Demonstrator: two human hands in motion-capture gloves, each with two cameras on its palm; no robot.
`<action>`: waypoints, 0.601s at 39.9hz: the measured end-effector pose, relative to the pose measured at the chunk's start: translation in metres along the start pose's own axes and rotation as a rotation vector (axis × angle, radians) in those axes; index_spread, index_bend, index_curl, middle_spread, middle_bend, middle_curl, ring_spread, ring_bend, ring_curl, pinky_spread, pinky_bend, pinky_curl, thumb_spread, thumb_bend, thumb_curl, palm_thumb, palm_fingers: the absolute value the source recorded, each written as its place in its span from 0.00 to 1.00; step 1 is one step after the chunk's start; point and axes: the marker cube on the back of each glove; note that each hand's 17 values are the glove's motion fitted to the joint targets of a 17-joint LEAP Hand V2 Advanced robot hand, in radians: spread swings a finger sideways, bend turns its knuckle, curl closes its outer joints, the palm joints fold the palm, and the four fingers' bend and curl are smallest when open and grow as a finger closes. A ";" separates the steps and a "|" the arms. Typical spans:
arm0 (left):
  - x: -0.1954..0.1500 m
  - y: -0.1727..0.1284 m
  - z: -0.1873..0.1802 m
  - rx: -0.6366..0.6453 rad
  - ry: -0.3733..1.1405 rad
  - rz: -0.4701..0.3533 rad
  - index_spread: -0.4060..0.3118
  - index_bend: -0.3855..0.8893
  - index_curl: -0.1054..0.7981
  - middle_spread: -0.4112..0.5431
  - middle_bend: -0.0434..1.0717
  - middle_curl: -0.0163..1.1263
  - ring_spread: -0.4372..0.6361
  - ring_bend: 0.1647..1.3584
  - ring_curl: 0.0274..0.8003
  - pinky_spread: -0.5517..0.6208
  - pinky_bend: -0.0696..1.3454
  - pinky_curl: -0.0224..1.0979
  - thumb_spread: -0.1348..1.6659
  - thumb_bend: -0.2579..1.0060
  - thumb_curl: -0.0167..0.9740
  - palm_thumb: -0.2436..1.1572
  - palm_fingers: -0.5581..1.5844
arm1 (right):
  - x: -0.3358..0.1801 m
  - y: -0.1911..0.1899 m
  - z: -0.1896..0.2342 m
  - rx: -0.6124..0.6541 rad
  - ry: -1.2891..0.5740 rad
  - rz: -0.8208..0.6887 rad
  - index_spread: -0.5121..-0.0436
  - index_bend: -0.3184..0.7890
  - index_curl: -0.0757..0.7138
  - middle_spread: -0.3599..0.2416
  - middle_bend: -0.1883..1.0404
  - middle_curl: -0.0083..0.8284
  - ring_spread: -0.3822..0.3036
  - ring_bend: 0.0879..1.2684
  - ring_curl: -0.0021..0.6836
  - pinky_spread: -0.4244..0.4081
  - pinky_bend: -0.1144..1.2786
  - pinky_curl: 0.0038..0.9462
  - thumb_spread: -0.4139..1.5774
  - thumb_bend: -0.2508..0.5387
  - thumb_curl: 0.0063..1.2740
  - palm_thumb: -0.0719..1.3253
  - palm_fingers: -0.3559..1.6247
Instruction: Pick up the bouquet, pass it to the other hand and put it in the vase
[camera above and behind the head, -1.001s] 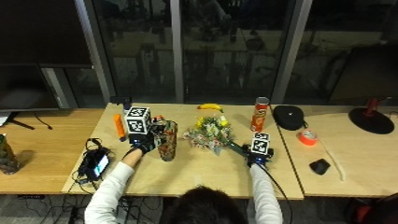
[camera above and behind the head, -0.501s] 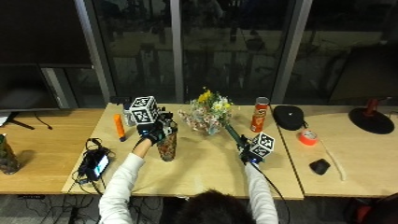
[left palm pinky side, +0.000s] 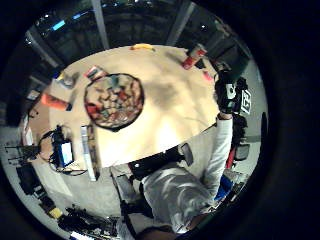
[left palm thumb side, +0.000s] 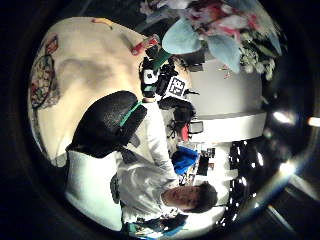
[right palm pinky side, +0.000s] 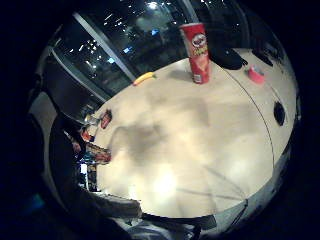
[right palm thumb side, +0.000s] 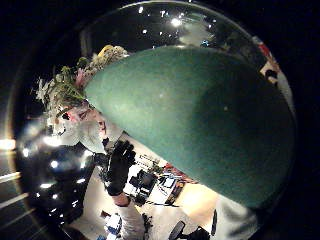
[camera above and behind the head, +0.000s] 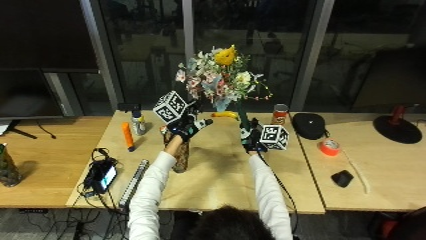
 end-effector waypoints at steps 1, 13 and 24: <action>0.003 -0.002 0.001 0.000 0.037 0.009 0.79 0.37 0.29 0.89 0.20 0.27 0.88 0.32 0.29 0.87 0.32 0.32 0.67 0.19 0.32 0.41 0.21 | -0.007 0.000 -0.001 -0.001 -0.013 -0.009 0.64 0.70 0.79 0.33 0.91 0.84 0.29 0.84 0.90 0.27 0.69 0.60 0.77 0.31 0.32 0.75 0.86; 0.021 -0.026 0.020 0.005 0.457 0.081 0.81 0.36 0.25 0.91 0.22 0.27 0.87 0.34 0.30 0.86 0.33 0.32 0.64 0.19 0.33 0.43 0.21 | -0.060 0.022 0.011 -0.091 -0.363 0.018 0.64 0.70 0.83 0.34 0.93 0.84 0.30 0.86 0.90 0.28 0.70 0.63 0.73 0.30 0.37 0.76 0.86; 0.037 -0.049 0.064 -0.127 0.802 0.095 0.81 0.36 0.24 0.95 0.19 0.26 0.91 0.28 0.26 0.88 0.32 0.32 0.61 0.18 0.34 0.45 0.17 | -0.069 0.042 0.053 -0.153 -0.525 0.029 0.63 0.70 0.86 0.35 0.93 0.84 0.30 0.87 0.90 0.29 0.69 0.64 0.69 0.30 0.42 0.75 0.85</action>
